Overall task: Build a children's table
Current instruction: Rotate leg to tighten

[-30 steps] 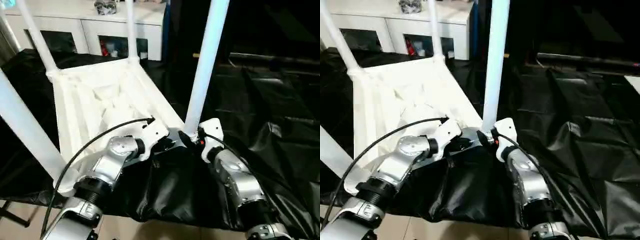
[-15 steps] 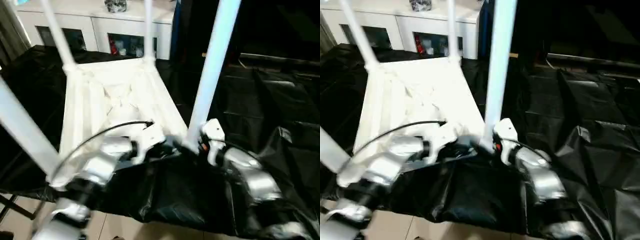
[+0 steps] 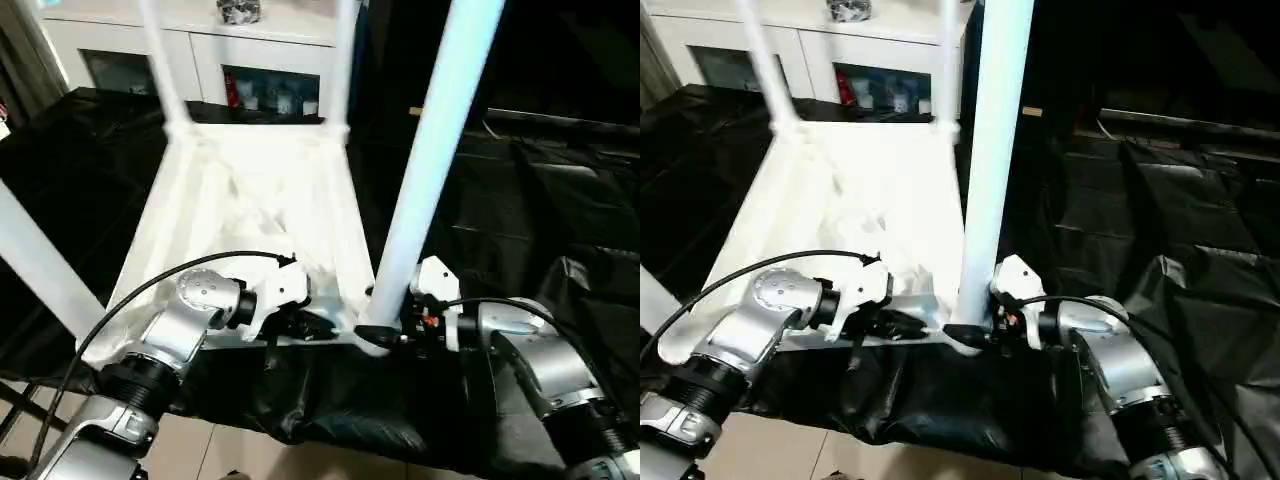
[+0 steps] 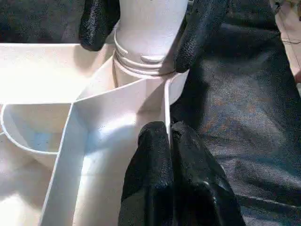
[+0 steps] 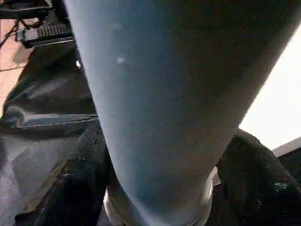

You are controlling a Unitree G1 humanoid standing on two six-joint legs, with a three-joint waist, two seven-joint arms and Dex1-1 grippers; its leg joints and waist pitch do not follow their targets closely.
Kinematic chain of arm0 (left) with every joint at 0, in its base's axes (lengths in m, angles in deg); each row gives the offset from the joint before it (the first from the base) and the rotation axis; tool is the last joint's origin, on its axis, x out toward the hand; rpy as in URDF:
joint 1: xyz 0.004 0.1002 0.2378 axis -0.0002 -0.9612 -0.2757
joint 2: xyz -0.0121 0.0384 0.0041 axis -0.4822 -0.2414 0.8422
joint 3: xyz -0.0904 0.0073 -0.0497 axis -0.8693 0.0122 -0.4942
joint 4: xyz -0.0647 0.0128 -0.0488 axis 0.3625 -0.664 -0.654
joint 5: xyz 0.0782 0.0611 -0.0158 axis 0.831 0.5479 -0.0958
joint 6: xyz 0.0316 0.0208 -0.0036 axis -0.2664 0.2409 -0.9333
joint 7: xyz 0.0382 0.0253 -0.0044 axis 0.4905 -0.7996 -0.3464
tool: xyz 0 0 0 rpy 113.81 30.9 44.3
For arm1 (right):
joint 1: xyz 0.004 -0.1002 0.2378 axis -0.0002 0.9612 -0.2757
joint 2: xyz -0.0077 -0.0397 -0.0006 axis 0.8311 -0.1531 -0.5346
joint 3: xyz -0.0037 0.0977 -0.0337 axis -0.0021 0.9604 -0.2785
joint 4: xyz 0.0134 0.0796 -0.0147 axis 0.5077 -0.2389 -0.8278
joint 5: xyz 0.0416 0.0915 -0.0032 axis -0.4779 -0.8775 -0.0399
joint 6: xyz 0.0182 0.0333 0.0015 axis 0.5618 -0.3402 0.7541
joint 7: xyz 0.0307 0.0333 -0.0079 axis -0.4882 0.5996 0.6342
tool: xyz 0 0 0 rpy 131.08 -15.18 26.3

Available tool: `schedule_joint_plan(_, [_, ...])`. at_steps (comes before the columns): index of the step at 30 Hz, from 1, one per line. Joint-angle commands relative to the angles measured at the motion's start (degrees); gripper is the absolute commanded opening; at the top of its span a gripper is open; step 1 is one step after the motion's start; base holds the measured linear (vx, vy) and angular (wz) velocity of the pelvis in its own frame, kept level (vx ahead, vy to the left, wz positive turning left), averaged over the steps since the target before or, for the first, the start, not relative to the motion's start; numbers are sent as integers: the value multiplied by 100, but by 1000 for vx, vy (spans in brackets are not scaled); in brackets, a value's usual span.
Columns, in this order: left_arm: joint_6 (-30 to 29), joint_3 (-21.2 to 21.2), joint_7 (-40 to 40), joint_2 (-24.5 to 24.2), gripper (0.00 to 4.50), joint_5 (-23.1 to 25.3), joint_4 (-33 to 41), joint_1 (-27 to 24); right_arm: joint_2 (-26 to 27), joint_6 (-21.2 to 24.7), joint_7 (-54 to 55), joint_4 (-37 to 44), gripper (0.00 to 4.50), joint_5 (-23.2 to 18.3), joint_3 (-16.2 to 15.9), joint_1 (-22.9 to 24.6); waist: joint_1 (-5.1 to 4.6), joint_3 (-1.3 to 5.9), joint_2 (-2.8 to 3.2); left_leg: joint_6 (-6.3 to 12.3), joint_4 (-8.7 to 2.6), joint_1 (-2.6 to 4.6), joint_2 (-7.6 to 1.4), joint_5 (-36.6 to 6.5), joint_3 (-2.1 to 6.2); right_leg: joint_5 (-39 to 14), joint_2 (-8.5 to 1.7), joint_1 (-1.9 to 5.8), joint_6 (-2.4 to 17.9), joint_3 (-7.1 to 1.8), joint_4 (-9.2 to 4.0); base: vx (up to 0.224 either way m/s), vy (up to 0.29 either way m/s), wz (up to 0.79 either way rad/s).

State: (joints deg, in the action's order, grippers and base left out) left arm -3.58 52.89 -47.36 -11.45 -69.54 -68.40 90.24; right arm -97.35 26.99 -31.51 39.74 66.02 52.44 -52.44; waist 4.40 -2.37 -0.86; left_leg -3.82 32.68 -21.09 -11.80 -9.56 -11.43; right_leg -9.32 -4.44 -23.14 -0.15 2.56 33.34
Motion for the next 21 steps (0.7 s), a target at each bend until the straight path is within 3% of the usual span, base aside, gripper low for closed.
schedule_joint_plan(1, [4,168,-250,47,0,-32,185,-10,-81,7,-39,73,291,26,-68,-57,-3,333,-41,221,-344,99,-162,-1463,61,-1487,-307,227,1164,-185,-341,0,0,0])
schedule_joint_plan(5, [49,169,-297,-3,0,-81,167,-40,-165,-139,-168,-9,259,185,-177,-71,2,342,-44,234,-336,99,-159,-1386,58,-1381,-304,231,1179,-184,-328,0,0,0])
schedule_joint_plan(7, [48,187,-313,-27,0,-105,175,-55,-186,-146,-192,11,258,162,-206,-41,8,341,-62,255,-333,96,-156,-1361,53,-1363,-300,234,1184,-185,-323,0,0,0])
schedule_joint_plan(11, [90,159,-143,12,0,-83,155,-77,-126,-134,-134,41,254,118,-200,63,22,338,-33,254,-331,104,-159,-1368,52,-1402,-301,226,1179,-187,-328,0,0,0])
schedule_joint_plan(15, [133,110,104,95,0,-31,89,-68,-14,-122,35,36,254,84,-140,145,31,336,-44,228,-334,105,-157,-1425,53,-1442,-302,226,1162,-187,-339,0,0,0])
schedule_joint_plan(21, [-287,-28,1905,883,0,429,-327,167,1117,-54,2470,-497,254,378,356,149,-40,288,-49,-67,-379,137,-130,-1920,96,-2559,-316,158,806,-167,-467,0,0,0])
